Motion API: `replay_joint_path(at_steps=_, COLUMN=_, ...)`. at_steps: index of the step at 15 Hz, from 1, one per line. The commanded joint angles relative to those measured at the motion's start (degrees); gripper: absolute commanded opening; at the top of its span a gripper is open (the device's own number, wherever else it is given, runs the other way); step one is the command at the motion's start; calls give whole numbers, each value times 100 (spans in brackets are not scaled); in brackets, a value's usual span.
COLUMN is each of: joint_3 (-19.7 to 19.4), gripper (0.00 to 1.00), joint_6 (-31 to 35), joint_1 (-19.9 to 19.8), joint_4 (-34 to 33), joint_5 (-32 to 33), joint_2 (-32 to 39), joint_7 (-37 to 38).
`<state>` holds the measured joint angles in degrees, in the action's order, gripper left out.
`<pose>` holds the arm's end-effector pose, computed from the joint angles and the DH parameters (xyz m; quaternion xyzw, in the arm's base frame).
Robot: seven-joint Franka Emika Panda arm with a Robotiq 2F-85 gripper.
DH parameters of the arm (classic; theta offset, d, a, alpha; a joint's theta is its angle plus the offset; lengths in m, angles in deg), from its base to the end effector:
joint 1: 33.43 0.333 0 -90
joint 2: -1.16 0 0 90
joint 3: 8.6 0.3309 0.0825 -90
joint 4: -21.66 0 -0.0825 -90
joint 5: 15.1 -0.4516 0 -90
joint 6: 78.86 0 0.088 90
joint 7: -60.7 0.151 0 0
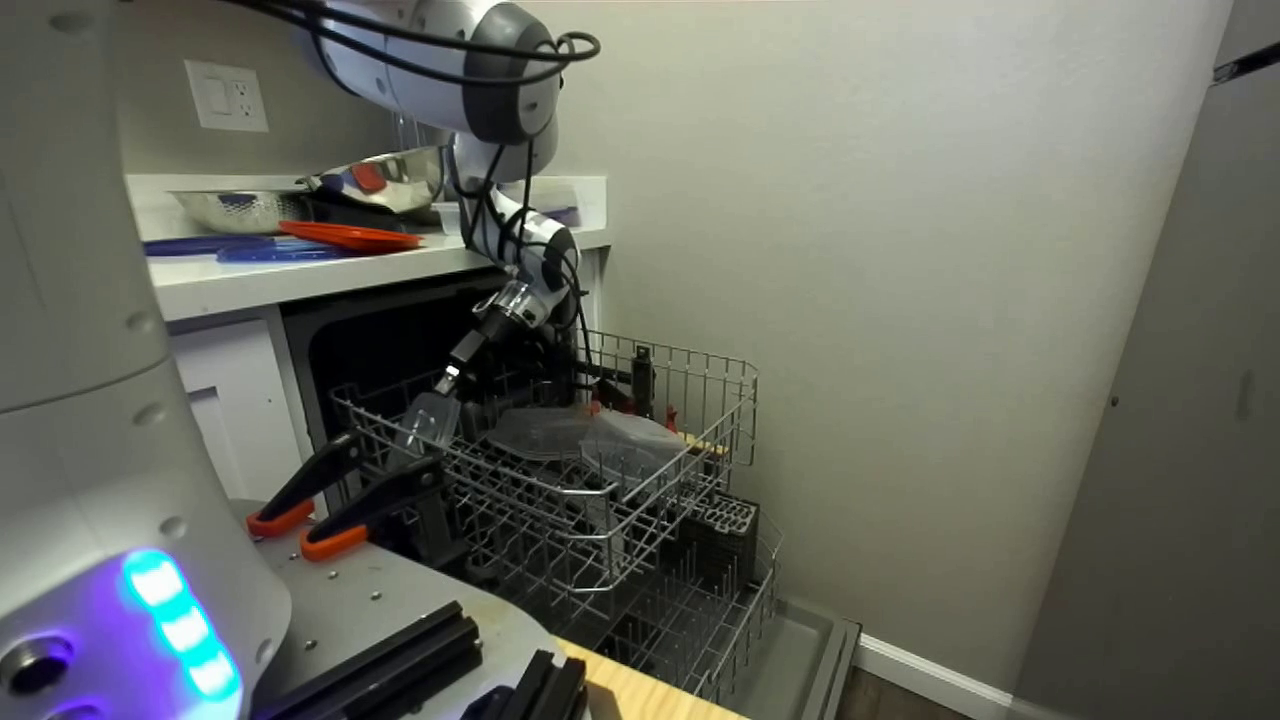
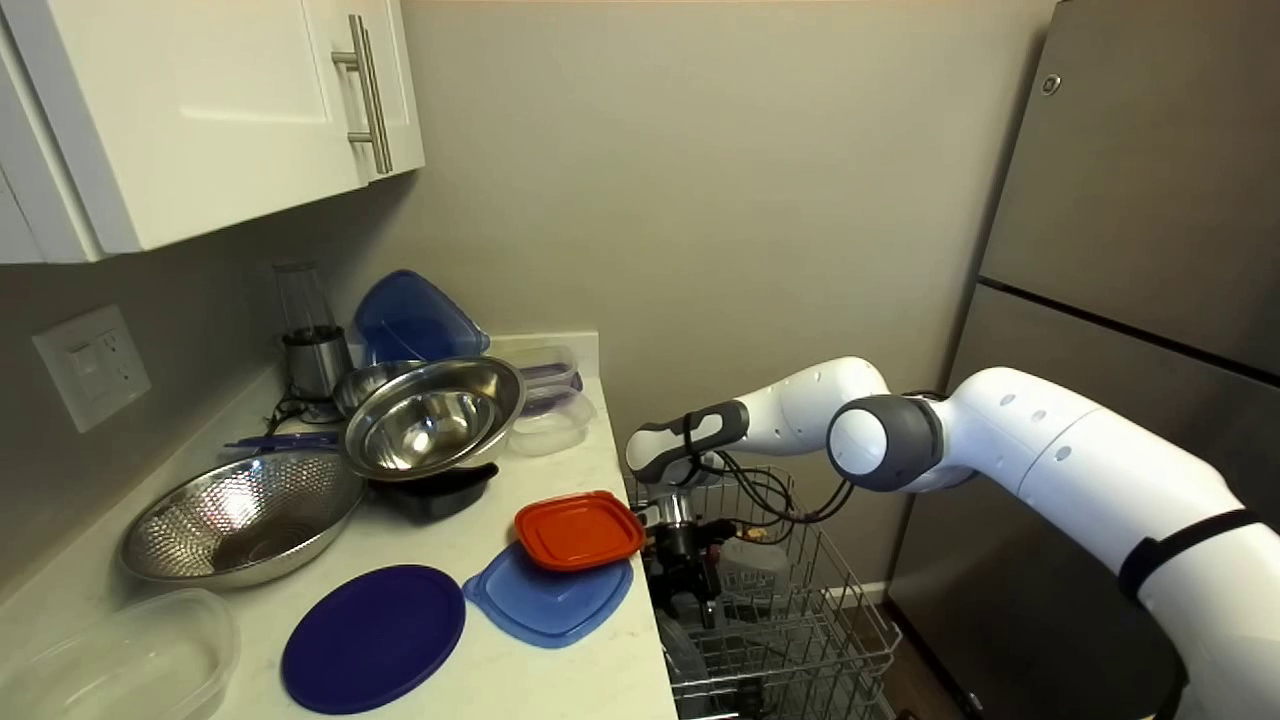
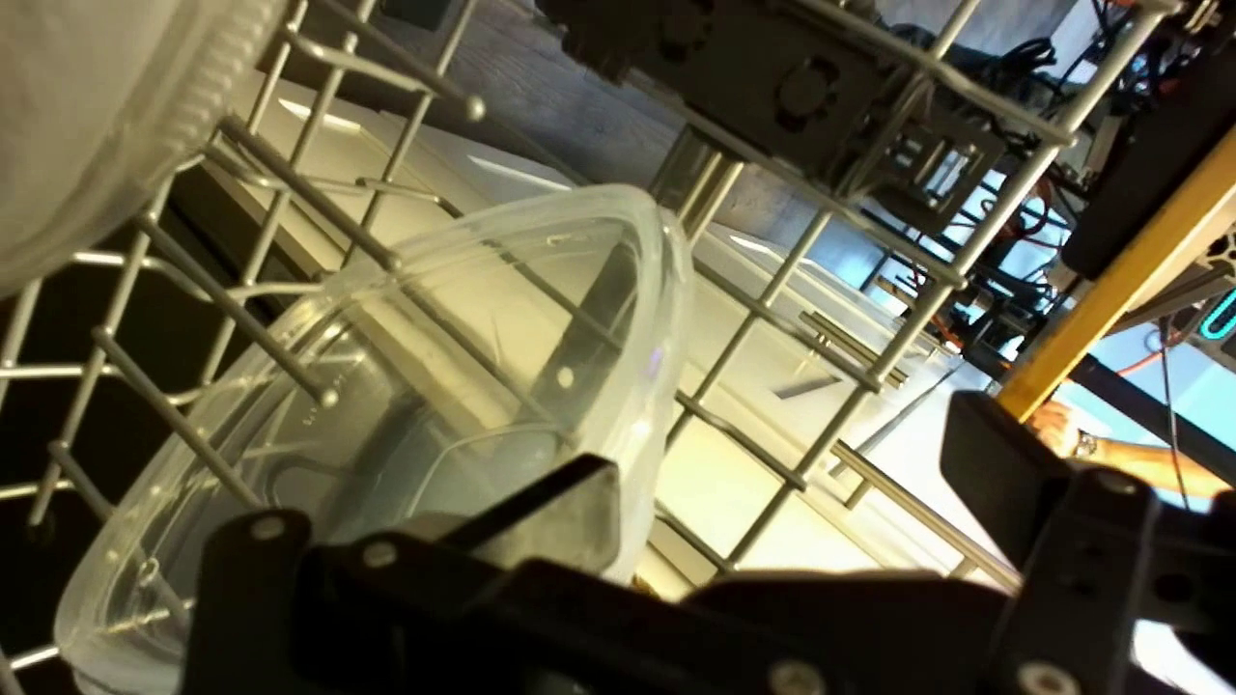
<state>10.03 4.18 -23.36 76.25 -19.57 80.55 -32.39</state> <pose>0.6122 0.2998 -0.0722 -0.4847 -0.7448 0.2090 0.4083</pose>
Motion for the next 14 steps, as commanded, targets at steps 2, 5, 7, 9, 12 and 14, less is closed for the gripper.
replay_joint_path(at_steps=2, joint_3=-254, gripper=100, joint_6=206, joint_1=366, joint_4=31, joint_5=370, joint_2=74, joint_7=99)
replay_joint_path(at_steps=5, joint_3=-338, gripper=100, joint_6=294, joint_1=414, joint_4=47, joint_5=429, joint_2=56, joint_7=60)
replay_joint_path(at_steps=7, joint_3=-387, gripper=100, joint_6=431, joint_1=421, joint_4=90, joint_5=386, joint_2=26, joint_7=221)
replay_joint_path(at_steps=9, joint_3=-506, gripper=100, joint_6=789, joint_1=455, joint_4=202, joint_5=358, joint_2=-56, joint_7=684)
replay_joint_path(at_steps=12, joint_3=-708, gripper=100, joint_6=1275, joint_1=525, joint_4=345, joint_5=403, joint_2=-161, joint_7=1457)
replay_joint_path(at_steps=14, joint_3=-832, gripper=100, joint_6=1446, joint_1=587, joint_4=375, joint_5=419, joint_2=-168, joint_7=1946)
